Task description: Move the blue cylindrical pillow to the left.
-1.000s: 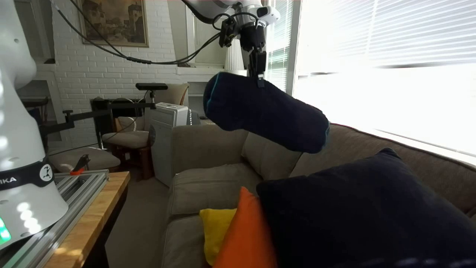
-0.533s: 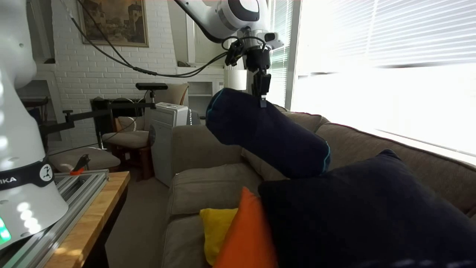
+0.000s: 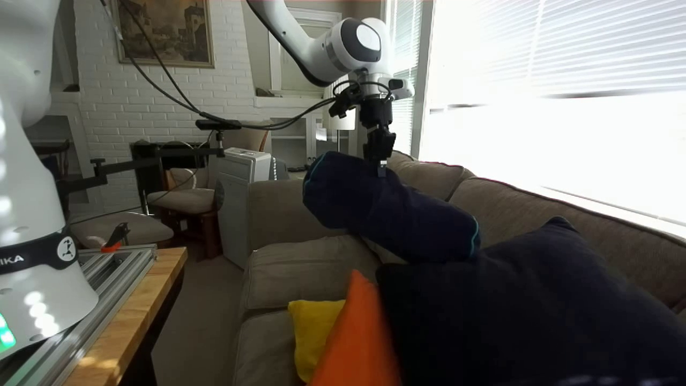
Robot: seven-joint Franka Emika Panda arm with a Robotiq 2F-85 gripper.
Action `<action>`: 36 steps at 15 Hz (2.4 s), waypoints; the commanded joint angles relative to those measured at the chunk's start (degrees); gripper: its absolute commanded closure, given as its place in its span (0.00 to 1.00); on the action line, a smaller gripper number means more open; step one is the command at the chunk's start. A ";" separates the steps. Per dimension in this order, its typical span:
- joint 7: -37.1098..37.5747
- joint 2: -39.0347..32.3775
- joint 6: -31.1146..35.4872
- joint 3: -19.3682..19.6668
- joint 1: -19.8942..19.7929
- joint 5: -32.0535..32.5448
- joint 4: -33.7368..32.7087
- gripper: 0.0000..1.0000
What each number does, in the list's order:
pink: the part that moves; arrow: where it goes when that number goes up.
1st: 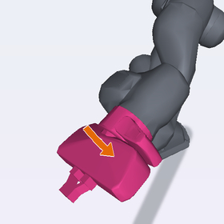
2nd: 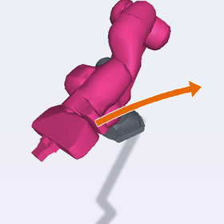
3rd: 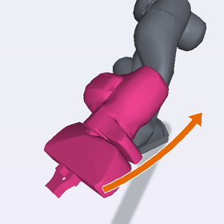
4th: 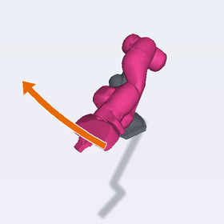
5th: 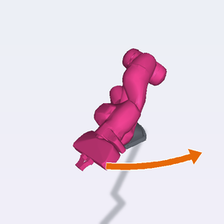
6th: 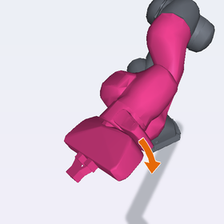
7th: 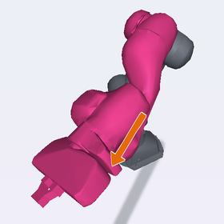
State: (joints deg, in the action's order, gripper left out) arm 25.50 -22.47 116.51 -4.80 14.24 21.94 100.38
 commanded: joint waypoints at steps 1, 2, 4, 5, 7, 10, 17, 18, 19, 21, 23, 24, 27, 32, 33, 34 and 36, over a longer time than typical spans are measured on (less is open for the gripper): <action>-4.48 -3.92 -1.03 0.57 2.14 2.97 -4.37 0.99; -5.75 -4.45 -1.24 0.42 2.61 3.08 -4.88 0.99; -7.34 -5.24 -1.40 0.29 3.74 3.36 -5.38 0.99; -8.12 -5.47 -1.31 0.26 4.13 3.46 -5.56 0.99; -9.29 -5.28 -1.07 0.16 4.94 3.88 -5.34 0.99; -11.22 -4.31 -0.95 -0.26 6.02 4.63 -4.42 0.99; -18.15 -4.40 -1.16 -0.96 7.31 7.41 -3.73 0.99; -18.01 -4.42 -0.96 -0.66 7.45 8.17 -3.27 0.99; -18.16 -4.36 -0.75 -0.58 7.40 8.71 -2.88 0.99; -17.07 -4.46 -0.01 -0.21 7.15 9.40 -1.98 0.99; -15.96 -4.64 0.58 0.05 6.89 9.08 -0.98 0.99; -15.08 -4.69 1.08 0.22 6.86 9.11 -0.25 0.99; -12.35 -5.50 2.22 1.11 7.28 10.43 1.17 0.99; -10.68 -8.76 4.56 1.88 6.76 11.35 3.29 0.99; -11.19 -9.45 5.31 1.81 6.58 10.93 3.78 0.99; -11.39 -10.41 6.33 1.93 6.44 10.71 4.30 0.99; -10.80 -12.17 7.66 2.48 6.45 10.38 4.95 0.99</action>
State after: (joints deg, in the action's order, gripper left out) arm 13.39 -33.14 121.77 -2.78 21.01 31.36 104.13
